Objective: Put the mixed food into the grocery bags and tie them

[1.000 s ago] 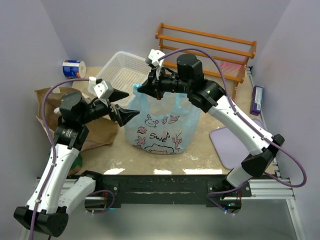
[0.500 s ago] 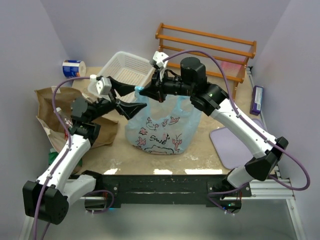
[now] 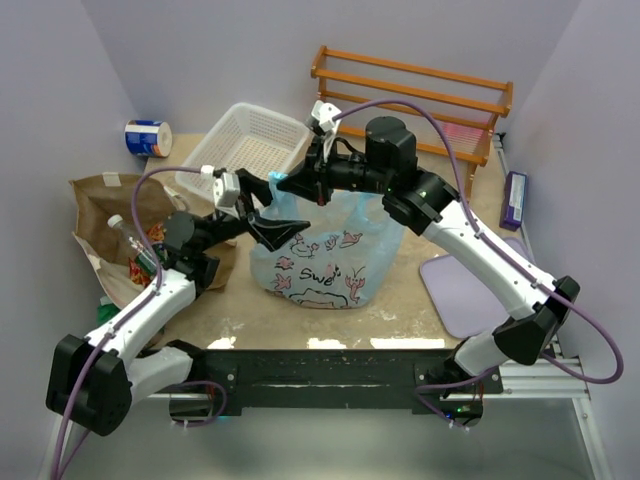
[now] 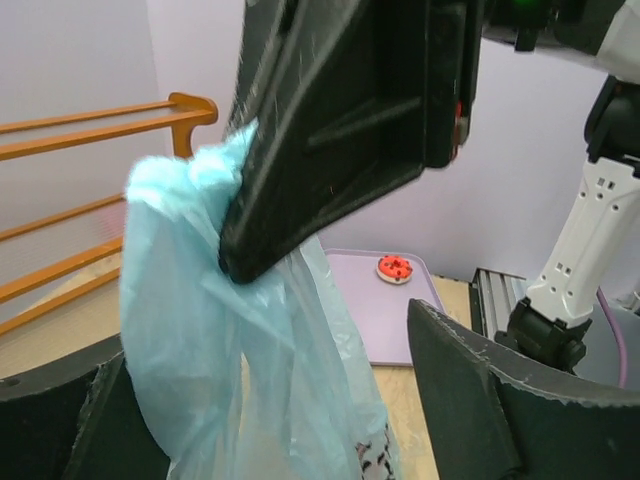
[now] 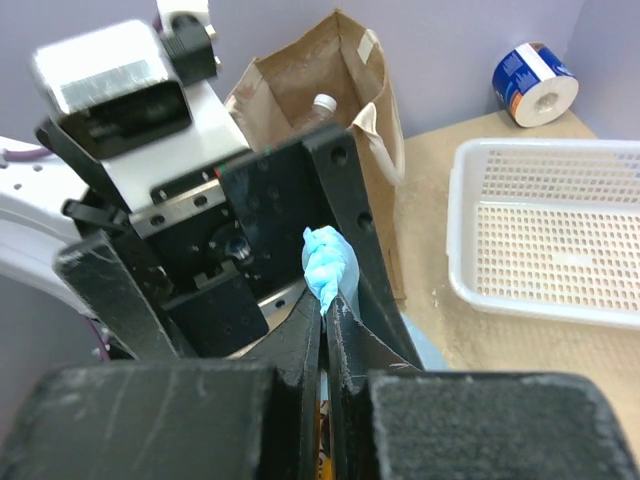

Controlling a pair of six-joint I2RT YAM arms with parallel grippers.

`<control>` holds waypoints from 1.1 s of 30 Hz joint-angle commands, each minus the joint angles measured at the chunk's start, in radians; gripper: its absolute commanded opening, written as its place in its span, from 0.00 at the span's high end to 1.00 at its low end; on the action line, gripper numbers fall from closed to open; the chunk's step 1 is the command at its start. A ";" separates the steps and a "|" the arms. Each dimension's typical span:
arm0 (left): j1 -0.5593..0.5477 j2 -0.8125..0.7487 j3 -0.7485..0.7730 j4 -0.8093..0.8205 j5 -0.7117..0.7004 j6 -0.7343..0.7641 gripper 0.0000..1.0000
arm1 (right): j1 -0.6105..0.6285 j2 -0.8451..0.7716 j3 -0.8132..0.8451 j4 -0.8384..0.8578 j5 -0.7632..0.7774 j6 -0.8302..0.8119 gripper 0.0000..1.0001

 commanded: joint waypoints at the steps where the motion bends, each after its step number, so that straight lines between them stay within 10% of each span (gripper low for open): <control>1: -0.014 0.017 -0.068 0.212 0.034 -0.081 0.19 | -0.005 -0.045 -0.010 0.080 -0.012 0.033 1.00; 13: -0.018 0.047 -0.085 0.232 0.015 -0.083 0.45 | -0.006 -0.045 -0.040 0.107 -0.017 0.061 1.00; 17: -0.018 0.076 -0.060 0.212 -0.002 -0.104 0.83 | -0.005 -0.057 -0.044 0.087 0.028 0.067 1.00; 19: -0.016 0.067 -0.036 0.104 -0.043 -0.115 1.00 | -0.008 -0.082 -0.044 0.048 0.104 0.064 0.81; 24: -0.013 0.009 0.147 -0.462 -0.173 0.075 1.00 | -0.011 -0.189 -0.053 -0.083 0.333 0.049 0.13; 33: 0.079 0.024 0.204 -0.624 -0.135 0.167 1.00 | -0.011 -0.359 -0.165 -0.304 0.565 0.211 0.01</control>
